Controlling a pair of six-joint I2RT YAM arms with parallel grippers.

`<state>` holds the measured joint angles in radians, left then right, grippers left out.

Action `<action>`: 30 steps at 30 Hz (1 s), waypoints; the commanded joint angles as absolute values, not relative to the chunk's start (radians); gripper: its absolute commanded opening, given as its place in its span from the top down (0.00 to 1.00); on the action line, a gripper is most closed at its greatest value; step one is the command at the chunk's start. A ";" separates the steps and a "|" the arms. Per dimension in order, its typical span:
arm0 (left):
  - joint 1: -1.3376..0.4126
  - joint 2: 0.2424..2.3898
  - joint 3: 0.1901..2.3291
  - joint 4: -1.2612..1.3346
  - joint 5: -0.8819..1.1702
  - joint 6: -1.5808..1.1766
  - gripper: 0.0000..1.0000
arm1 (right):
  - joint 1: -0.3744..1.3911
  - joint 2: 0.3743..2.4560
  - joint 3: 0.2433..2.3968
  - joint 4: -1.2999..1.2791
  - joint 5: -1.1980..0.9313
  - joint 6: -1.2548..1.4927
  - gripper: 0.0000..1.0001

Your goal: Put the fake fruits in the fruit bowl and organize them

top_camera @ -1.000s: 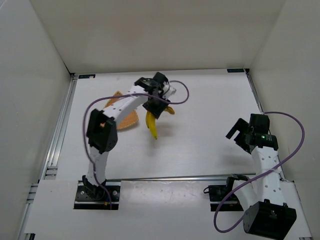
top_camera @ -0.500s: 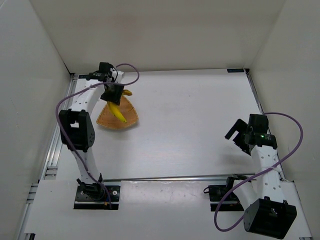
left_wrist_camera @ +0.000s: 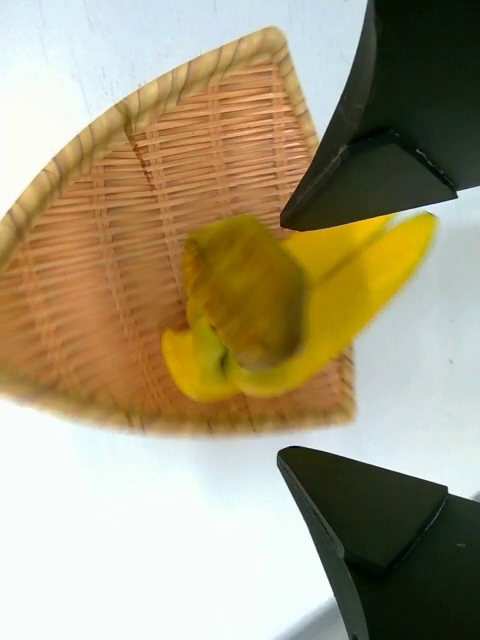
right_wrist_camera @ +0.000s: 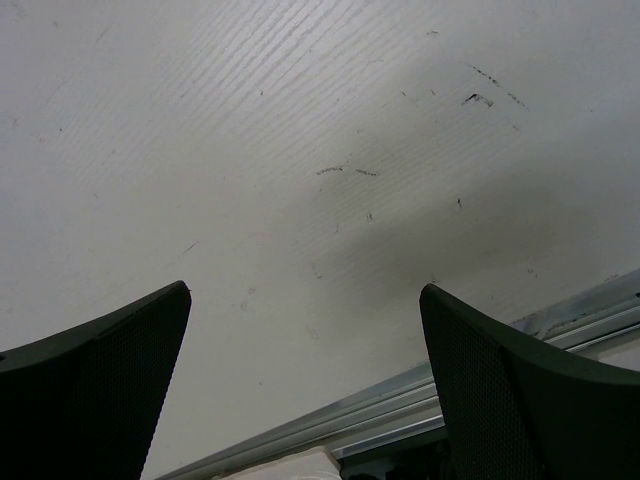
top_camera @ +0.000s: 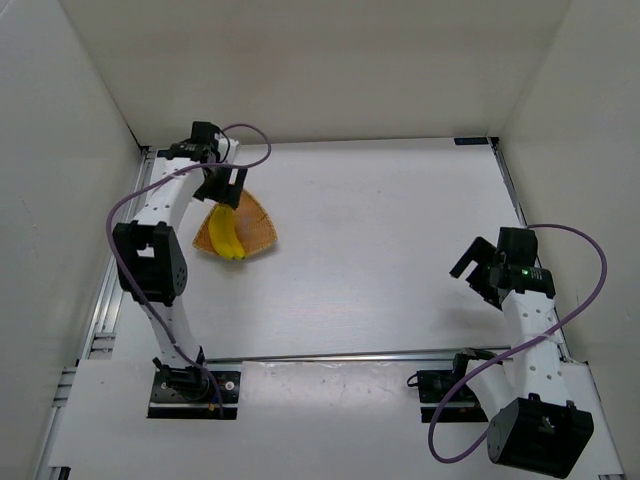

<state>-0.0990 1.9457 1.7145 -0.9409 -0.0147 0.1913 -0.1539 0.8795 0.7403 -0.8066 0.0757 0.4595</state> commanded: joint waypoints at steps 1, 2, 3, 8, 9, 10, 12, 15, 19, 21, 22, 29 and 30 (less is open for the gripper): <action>-0.083 1.741 1.795 -0.962 -0.096 0.179 0.00 | -0.149 0.871 0.790 -0.799 0.078 0.446 0.01; -0.083 1.708 1.804 -0.962 -0.112 0.179 0.00 | -0.149 0.871 0.790 -0.799 0.078 0.446 0.01; -0.069 1.636 1.804 -0.962 -0.124 0.179 0.00 | -0.149 0.871 0.790 -0.799 0.078 0.446 0.01; 0.055 1.488 1.626 -0.916 -0.271 0.213 0.00 | -0.149 0.871 0.779 -0.799 0.069 0.446 0.01; 0.080 1.465 1.577 -0.907 -0.288 0.225 0.00 | -0.149 0.871 0.779 -0.799 0.069 0.446 0.01; 0.107 1.454 1.524 -0.897 -0.297 0.225 0.00 | -0.149 0.871 0.769 -0.790 0.069 0.446 0.01; 0.198 1.428 1.364 -0.897 -0.259 0.239 0.00 | -0.149 0.871 0.759 -0.790 0.060 0.446 0.01; 0.331 1.341 1.188 -0.873 -0.138 0.261 0.00 | -0.149 0.871 0.738 -0.779 0.060 0.446 0.01; 0.461 1.284 1.048 -0.848 -0.080 0.270 0.00 | -0.149 0.871 0.718 -0.758 0.060 0.446 0.01; 0.526 1.272 1.022 -0.839 -0.060 0.270 0.00 | -0.149 0.882 0.718 -0.758 0.060 0.446 0.01; 0.544 1.272 1.008 -0.839 -0.045 0.270 0.00 | -0.149 0.882 0.718 -0.758 0.051 0.446 0.01; 0.607 1.253 0.986 -0.850 0.002 0.261 0.00 | -0.149 0.893 0.727 -0.749 0.051 0.446 0.01; 0.607 1.253 1.000 -0.850 0.011 0.252 0.00 | -0.149 0.893 0.727 -0.749 0.051 0.446 0.01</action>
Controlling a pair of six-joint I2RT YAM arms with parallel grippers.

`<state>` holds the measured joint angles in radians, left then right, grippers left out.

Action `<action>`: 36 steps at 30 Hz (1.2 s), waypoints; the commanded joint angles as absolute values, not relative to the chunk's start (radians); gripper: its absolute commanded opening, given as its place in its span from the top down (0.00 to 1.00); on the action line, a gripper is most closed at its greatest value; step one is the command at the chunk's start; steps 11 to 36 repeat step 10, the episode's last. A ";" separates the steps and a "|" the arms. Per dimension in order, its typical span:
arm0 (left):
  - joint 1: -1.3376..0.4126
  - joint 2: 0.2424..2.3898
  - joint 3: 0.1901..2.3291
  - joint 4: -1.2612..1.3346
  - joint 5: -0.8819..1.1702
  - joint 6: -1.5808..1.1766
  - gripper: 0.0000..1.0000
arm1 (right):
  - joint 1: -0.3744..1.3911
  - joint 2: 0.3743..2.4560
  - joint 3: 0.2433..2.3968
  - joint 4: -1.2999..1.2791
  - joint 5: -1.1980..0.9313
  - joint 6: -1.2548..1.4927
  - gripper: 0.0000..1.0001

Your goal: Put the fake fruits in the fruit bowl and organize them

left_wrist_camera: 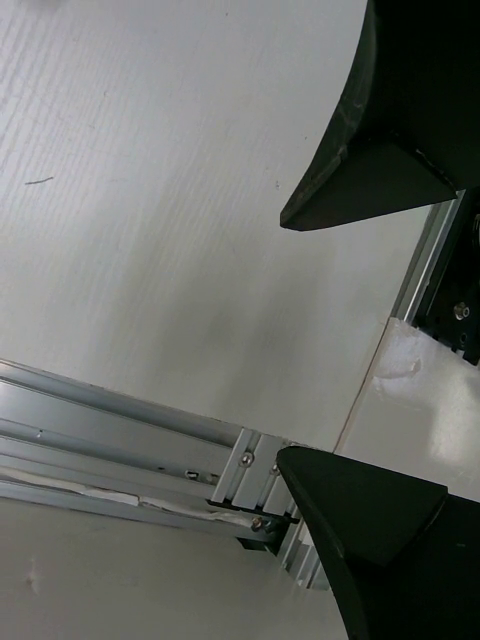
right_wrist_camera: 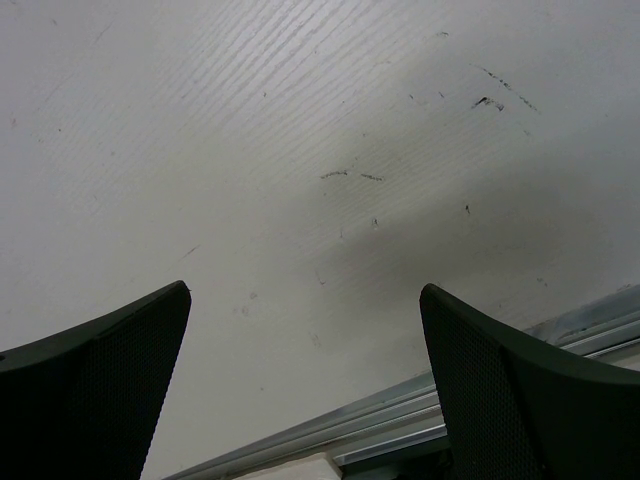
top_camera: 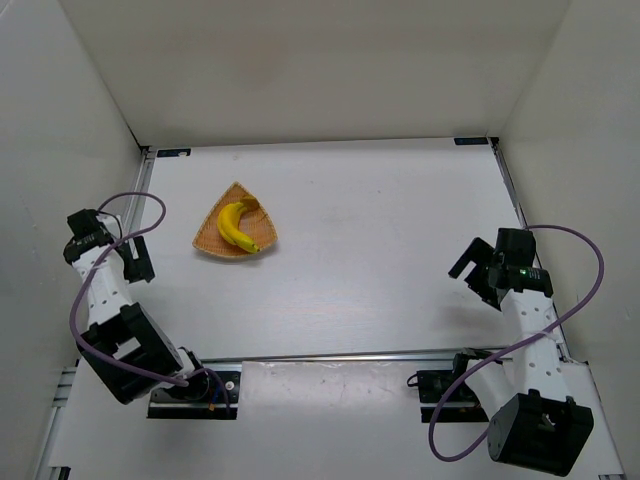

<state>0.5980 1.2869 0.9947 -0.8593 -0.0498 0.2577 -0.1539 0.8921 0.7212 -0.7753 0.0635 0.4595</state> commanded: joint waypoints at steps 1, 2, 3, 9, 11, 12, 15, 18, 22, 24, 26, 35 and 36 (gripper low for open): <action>0.607 1.262 1.012 -0.850 0.011 0.252 0.00 | -0.149 0.893 0.727 -0.749 0.051 0.446 0.01; 0.607 1.262 1.012 -0.860 0.011 0.252 0.00 | -0.149 0.893 0.718 -0.749 0.051 0.446 0.01; 0.607 1.262 1.023 -0.861 0.023 0.252 0.00 | -0.149 0.893 0.718 -0.749 0.051 0.446 0.01; 0.607 1.272 1.032 -0.879 0.061 0.252 0.00 | -0.149 0.884 0.709 -0.749 0.051 0.446 0.01; 0.607 1.272 1.032 -0.879 0.061 0.252 0.00 | -0.149 0.884 0.709 -0.749 0.051 0.446 0.01; 0.607 1.272 1.032 -0.879 0.061 0.252 0.00 | -0.149 0.884 0.709 -0.749 0.051 0.446 0.01; 0.607 1.272 1.032 -0.879 0.061 0.252 0.00 | -0.149 0.884 0.709 -0.749 0.051 0.446 0.01; 0.607 1.272 1.032 -0.879 0.061 0.252 0.00 | -0.149 0.884 0.709 -0.749 0.051 0.446 0.01; 0.607 1.272 1.032 -0.879 0.061 0.252 0.00 | -0.149 0.884 0.709 -0.749 0.051 0.446 0.01; 0.607 1.272 1.032 -0.879 0.061 0.252 0.00 | -0.149 0.884 0.709 -0.749 0.051 0.446 0.01; 0.607 1.272 1.032 -0.879 0.061 0.252 0.00 | -0.149 0.884 0.709 -0.749 0.051 0.446 0.01; 0.607 1.272 1.032 -0.879 0.061 0.252 0.00 | -0.149 0.884 0.709 -0.749 0.051 0.446 0.01; 0.607 1.272 1.032 -0.879 0.061 0.252 0.00 | -0.149 0.884 0.709 -0.749 0.051 0.446 0.01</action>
